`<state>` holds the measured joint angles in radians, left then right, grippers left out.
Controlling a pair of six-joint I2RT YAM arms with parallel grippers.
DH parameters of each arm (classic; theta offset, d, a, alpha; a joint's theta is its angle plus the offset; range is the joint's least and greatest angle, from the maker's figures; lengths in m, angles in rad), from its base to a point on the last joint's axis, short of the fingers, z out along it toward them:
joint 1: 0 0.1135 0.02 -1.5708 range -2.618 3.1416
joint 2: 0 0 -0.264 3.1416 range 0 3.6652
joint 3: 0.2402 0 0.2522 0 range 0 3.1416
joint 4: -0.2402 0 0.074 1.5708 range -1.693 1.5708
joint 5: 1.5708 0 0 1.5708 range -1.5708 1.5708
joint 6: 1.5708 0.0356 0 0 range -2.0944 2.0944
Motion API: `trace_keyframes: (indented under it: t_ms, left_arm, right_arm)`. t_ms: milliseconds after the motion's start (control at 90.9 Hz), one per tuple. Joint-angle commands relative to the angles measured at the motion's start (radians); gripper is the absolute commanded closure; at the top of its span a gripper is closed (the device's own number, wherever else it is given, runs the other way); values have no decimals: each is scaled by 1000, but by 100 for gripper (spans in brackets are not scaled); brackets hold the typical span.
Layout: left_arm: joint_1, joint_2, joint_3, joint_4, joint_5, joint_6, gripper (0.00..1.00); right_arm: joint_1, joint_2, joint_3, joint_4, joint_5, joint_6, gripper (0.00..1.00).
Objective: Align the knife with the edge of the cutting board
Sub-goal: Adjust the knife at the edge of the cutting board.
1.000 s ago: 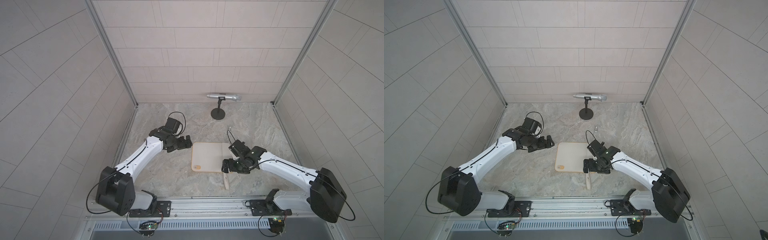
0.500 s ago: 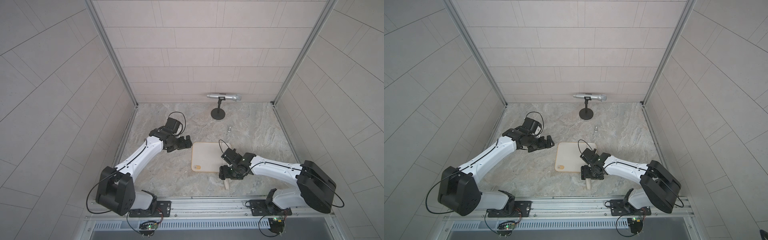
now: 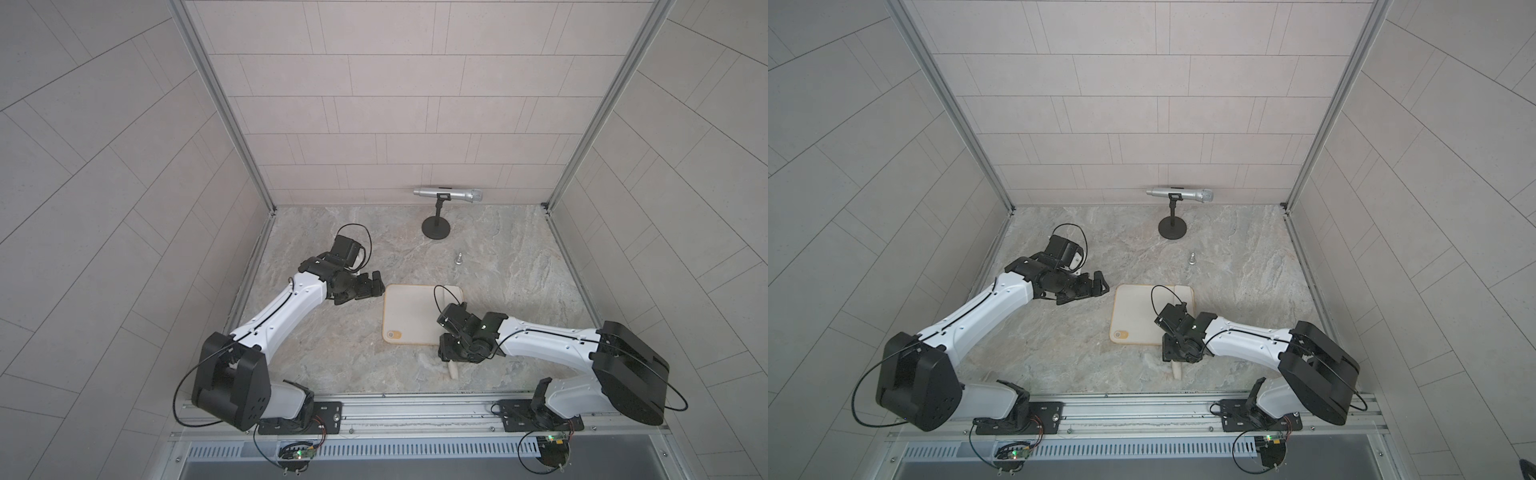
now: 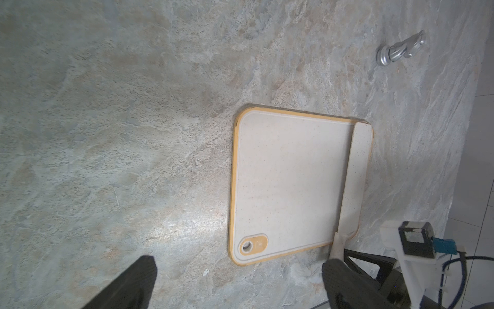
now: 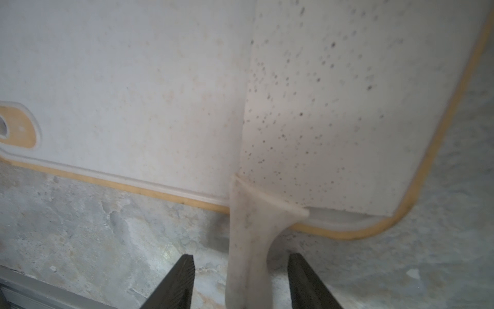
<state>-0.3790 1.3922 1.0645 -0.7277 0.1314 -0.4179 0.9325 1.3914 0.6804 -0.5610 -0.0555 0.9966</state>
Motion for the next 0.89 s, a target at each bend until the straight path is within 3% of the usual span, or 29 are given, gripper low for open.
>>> trace_keyframes:
  t_ms: [0, 594, 881]
  left_arm:
    - [-7, 14, -1, -13, 14, 12, 0]
    - [-12, 13, -3, -14, 9, 14, 0]
    - [-14, 13, -3, -15, 3, 14, 0]
  right_arm:
    - [16, 22, -27, 9, 22, 38, 47]
    - [38, 12, -30, -3, 55, 77, 64]
    - [48, 15, -32, 2, 55, 83, 66]
